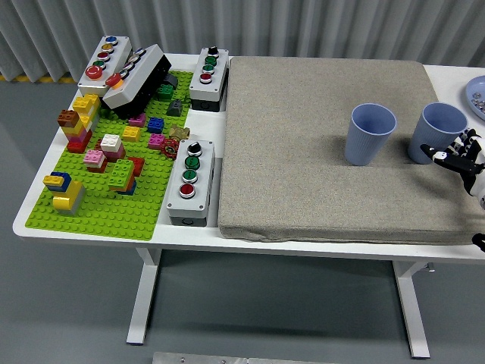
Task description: Pick cup pour cup place
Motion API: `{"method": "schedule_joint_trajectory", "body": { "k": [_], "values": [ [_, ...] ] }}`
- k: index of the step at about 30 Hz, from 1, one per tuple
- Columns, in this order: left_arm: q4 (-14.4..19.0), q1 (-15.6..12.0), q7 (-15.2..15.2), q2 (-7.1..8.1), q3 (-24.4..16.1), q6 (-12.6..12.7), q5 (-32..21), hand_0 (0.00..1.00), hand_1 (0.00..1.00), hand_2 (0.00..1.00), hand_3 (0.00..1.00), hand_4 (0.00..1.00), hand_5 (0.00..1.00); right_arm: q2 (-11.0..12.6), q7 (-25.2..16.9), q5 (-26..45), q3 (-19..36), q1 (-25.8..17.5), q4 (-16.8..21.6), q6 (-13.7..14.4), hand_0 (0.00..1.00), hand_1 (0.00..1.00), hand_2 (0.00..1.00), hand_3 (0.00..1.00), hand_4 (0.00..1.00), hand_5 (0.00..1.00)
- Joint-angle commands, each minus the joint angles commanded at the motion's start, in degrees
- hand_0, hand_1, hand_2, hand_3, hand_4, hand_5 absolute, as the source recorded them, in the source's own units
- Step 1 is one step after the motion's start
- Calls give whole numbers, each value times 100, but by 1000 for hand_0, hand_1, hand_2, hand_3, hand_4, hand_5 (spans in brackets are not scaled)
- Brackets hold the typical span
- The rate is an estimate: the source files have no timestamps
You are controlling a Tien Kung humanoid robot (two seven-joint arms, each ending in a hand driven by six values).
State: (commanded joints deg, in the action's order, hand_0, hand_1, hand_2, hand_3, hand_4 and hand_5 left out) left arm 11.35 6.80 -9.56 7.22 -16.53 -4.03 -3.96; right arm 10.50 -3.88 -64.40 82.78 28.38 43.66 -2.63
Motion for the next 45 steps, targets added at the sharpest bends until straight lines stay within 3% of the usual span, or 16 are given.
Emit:
{"method": "schedule_joint_trajectory", "body": {
  "k": [31, 32, 37, 38, 43, 44, 45],
  "values": [
    [6, 60, -27, 9, -49, -1, 109, 863, 840, 911, 800, 634, 889, -119, -132, 147, -4, 270, -399, 11, 950, 920, 998, 971, 861, 297],
    [6, 59, -27, 9, -50, -1, 110, 863, 839, 911, 801, 633, 886, -121, -143, 157, -5, 272, -405, 23, 869, 816, 796, 820, 821, 230],
    [8, 44, -30, 15, -56, 0, 123, 863, 839, 911, 801, 633, 886, -128, -228, 253, -2, 264, -407, 86, 869, 816, 796, 820, 821, 230],
    [8, 39, -32, 17, -60, 0, 134, 863, 839, 911, 800, 634, 888, -131, -236, 257, -8, 259, -412, 98, 820, 680, 589, 689, 716, 71],
    [8, 37, -35, 19, -70, 2, 150, 863, 839, 911, 800, 634, 888, -141, -262, 288, -35, 256, -416, 124, 820, 680, 589, 689, 716, 71],
    [8, 38, -35, 19, -71, 2, 152, 861, 837, 910, 800, 634, 887, -140, -262, 285, -39, 258, -418, 125, 722, 577, 495, 590, 694, 35],
    [8, 37, -35, 20, -72, 1, 155, 861, 837, 910, 800, 634, 887, -138, -262, 290, -38, 256, -418, 123, 722, 577, 495, 590, 694, 35]
  ]
}}
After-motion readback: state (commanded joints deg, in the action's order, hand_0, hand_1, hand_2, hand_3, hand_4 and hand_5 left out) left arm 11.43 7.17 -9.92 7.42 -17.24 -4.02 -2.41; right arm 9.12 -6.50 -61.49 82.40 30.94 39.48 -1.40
